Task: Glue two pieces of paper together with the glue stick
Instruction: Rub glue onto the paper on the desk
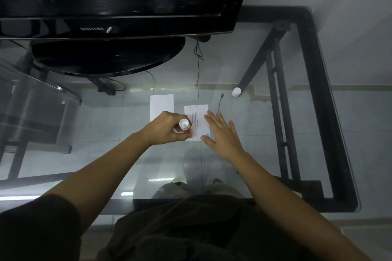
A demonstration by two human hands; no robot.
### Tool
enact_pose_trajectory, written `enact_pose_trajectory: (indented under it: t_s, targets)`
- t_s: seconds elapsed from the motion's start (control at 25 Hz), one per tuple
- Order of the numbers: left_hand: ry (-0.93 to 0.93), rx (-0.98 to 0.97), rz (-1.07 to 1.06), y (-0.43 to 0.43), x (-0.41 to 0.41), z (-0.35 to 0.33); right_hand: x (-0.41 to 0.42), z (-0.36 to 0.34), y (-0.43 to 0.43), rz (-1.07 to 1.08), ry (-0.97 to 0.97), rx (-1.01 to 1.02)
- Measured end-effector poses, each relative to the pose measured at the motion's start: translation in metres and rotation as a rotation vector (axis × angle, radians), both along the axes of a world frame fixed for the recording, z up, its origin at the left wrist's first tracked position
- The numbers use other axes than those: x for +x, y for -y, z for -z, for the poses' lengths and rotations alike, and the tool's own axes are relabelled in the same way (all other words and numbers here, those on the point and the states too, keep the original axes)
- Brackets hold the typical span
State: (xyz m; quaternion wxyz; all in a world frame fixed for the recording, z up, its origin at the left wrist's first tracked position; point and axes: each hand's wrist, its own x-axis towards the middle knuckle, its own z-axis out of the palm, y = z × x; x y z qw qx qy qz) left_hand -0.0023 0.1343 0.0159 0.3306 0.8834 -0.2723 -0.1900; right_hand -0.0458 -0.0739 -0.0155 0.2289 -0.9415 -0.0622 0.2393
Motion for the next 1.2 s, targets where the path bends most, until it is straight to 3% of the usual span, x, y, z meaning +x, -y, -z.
enact_pose_trajectory:
  t_s: [0.36, 0.68, 1.04, 1.2]
  targets:
    - [0.078, 0.002, -0.224, 0.011, 0.042, -0.009, 0.0, -0.001, 0.001, -0.002, 0.002, 0.008]
    - [-0.031, 0.065, 0.0, 0.016, 0.0, -0.005, -0.001, 0.002, 0.002, 0.004, 0.03, -0.008]
    - [0.008, 0.076, -0.167, 0.023, 0.055, -0.011, 0.0, 0.003, 0.001, 0.01, 0.034, 0.01]
    - [0.005, 0.022, -0.089, 0.023, 0.023, -0.01, -0.002, 0.004, 0.001, 0.06, 0.033, 0.001]
